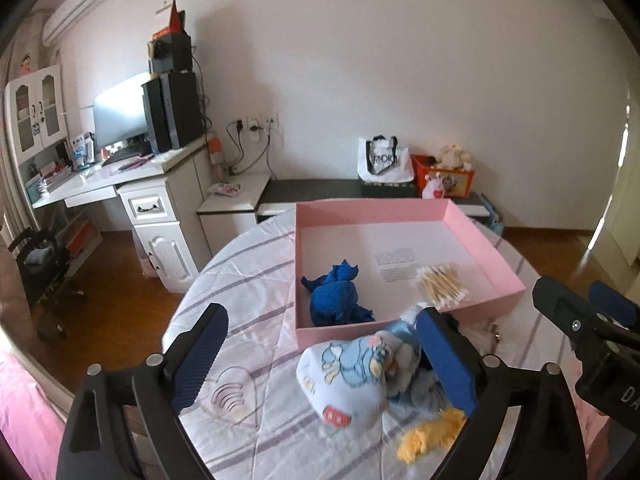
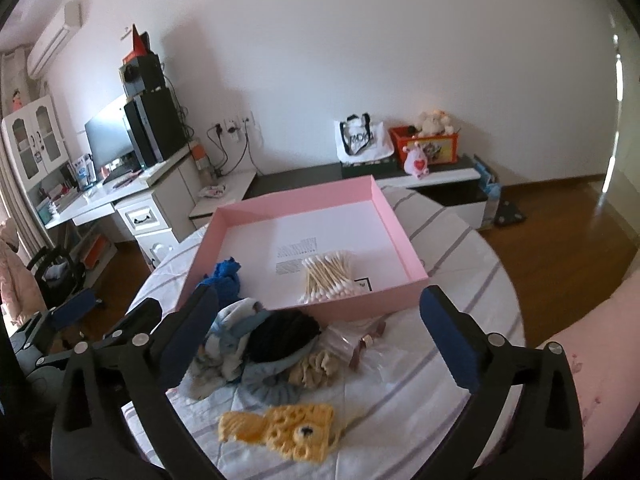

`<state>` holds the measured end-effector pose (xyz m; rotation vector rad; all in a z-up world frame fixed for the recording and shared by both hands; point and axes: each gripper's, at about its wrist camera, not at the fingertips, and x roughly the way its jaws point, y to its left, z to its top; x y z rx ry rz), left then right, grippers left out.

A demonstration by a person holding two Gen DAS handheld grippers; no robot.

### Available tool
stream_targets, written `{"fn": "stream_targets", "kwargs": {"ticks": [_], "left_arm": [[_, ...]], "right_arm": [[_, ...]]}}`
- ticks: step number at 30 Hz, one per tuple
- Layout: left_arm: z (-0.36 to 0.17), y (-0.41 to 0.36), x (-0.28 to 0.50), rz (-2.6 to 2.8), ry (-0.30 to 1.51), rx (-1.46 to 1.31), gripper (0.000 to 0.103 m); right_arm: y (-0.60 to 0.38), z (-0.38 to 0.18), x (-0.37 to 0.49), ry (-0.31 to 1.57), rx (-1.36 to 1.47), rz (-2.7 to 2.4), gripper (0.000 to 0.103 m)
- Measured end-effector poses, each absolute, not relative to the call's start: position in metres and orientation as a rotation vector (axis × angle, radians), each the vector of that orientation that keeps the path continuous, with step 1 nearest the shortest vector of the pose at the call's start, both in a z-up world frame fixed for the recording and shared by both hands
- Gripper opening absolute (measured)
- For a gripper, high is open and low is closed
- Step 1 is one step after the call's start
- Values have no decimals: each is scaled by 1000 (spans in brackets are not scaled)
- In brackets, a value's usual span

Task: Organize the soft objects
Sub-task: 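Lift both tools back from the tray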

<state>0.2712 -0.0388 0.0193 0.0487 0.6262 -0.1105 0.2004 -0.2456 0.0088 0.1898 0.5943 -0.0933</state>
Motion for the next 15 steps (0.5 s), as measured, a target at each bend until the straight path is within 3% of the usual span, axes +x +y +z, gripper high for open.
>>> {"fn": "stream_targets", "kwargs": {"ticks": [4, 15], "left_arm": [[36, -32, 231, -91, 575, 37, 101], [67, -29, 157, -87, 477, 42, 103]], "right_arm": [[-237, 24, 175, 556, 168, -96, 103], [-233, 53, 120, 469, 160, -100, 103]]}}
